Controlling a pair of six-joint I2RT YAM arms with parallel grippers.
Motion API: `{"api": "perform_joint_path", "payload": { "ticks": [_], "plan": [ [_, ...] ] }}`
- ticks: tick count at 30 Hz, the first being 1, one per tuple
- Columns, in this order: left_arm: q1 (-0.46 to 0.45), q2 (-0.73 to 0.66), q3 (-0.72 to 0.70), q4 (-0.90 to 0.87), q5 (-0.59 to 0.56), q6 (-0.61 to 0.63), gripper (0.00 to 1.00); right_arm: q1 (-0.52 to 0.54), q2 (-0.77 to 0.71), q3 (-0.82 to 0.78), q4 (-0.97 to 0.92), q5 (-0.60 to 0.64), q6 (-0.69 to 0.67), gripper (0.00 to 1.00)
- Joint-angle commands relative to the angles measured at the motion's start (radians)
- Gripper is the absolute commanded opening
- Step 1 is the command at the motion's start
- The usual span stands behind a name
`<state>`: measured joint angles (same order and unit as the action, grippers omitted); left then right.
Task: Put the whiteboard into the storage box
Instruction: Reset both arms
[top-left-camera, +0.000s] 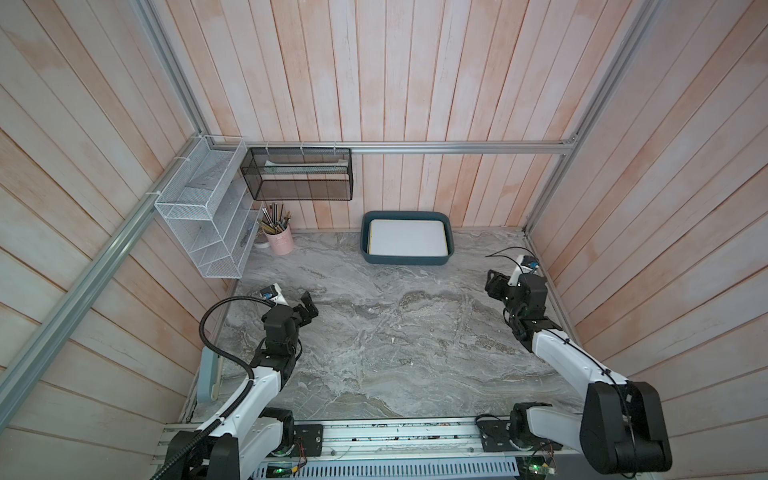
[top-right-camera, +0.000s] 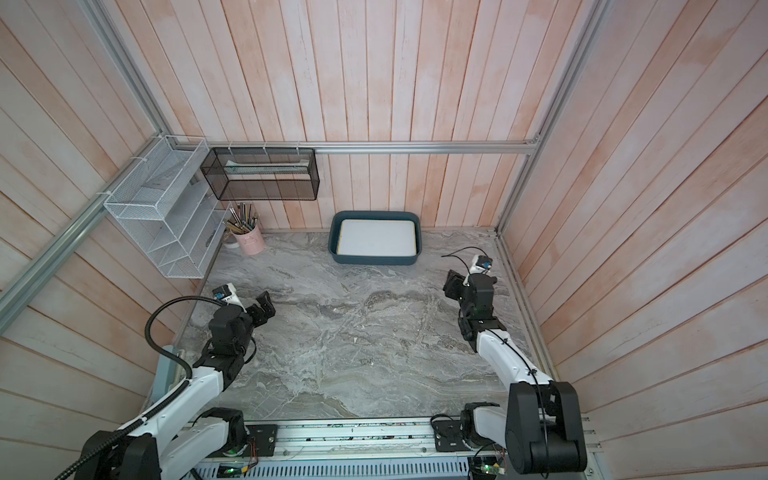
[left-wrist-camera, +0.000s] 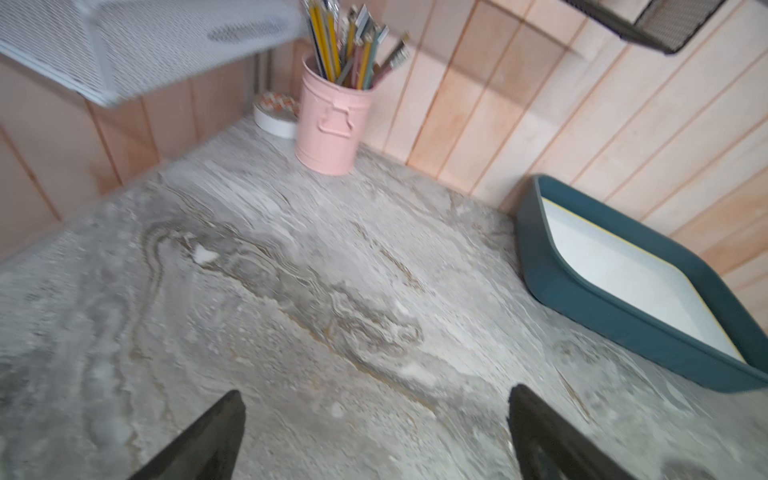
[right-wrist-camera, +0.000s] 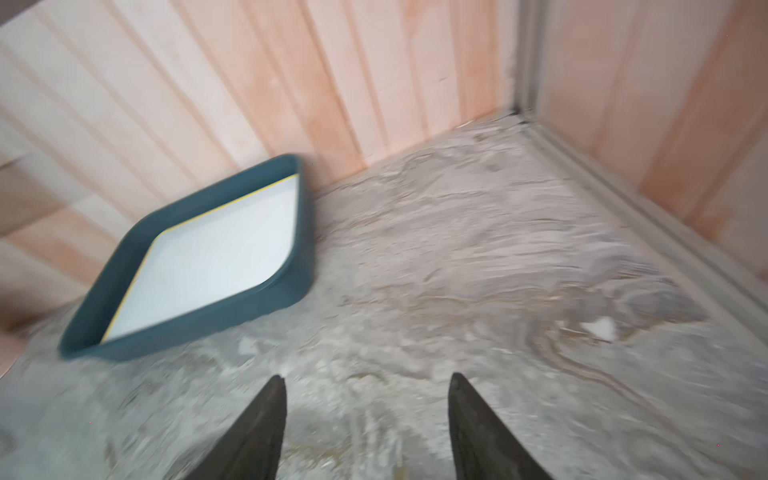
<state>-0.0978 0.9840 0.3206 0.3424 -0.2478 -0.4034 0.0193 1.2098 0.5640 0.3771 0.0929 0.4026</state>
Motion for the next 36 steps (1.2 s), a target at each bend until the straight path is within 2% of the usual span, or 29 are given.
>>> {"api": "perform_joint_path", "payload": {
  "ticks": [1,5,9,12,16,19,21,25,26,29,30,32,34,36],
  "plan": [
    [0.025,-0.015,-0.031,0.133,-0.050,0.092,1.00,-0.053,0.008,-0.057,0.095,0.170,-0.026,0.63],
    [0.043,0.032,-0.060,0.241,-0.055,0.207,1.00,-0.077,0.073,-0.141,0.280,0.244,-0.070,0.65],
    [0.065,0.088,-0.133,0.396,-0.065,0.243,1.00,-0.078,0.132,-0.200,0.456,0.249,-0.157,0.65],
    [0.072,0.155,-0.209,0.613,-0.044,0.275,1.00,-0.077,0.152,-0.260,0.591,0.266,-0.197,0.65],
    [0.083,0.214,-0.232,0.757,-0.013,0.293,1.00,-0.080,0.175,-0.400,0.867,0.244,-0.234,0.65],
    [0.084,0.253,-0.222,0.795,-0.004,0.307,1.00,-0.082,0.256,-0.460,1.075,0.189,-0.247,0.65],
    [0.084,0.285,-0.206,0.810,0.002,0.319,1.00,-0.077,0.271,-0.454,1.072,0.114,-0.275,0.65],
    [0.091,0.379,-0.198,0.924,0.030,0.351,1.00,-0.076,0.357,-0.440,1.133,0.060,-0.297,0.66],
    [0.096,0.422,-0.198,0.967,0.039,0.336,1.00,-0.073,0.368,-0.441,1.156,0.043,-0.311,0.66],
    [0.098,0.603,-0.199,1.157,0.093,0.356,1.00,-0.072,0.348,-0.388,1.027,0.039,-0.311,0.66],
    [0.097,0.634,-0.197,1.206,0.094,0.372,1.00,-0.066,0.352,-0.388,1.032,0.043,-0.315,0.73],
    [0.101,0.548,-0.165,1.000,0.128,0.354,1.00,-0.066,0.351,-0.386,1.028,0.044,-0.315,0.80],
    [0.101,0.594,-0.099,0.952,0.109,0.365,1.00,-0.065,0.351,-0.386,1.029,0.045,-0.315,0.81],
    [0.099,0.562,-0.040,0.790,0.136,0.368,1.00,-0.064,0.352,-0.386,1.029,0.045,-0.317,0.81]
  ]
}}
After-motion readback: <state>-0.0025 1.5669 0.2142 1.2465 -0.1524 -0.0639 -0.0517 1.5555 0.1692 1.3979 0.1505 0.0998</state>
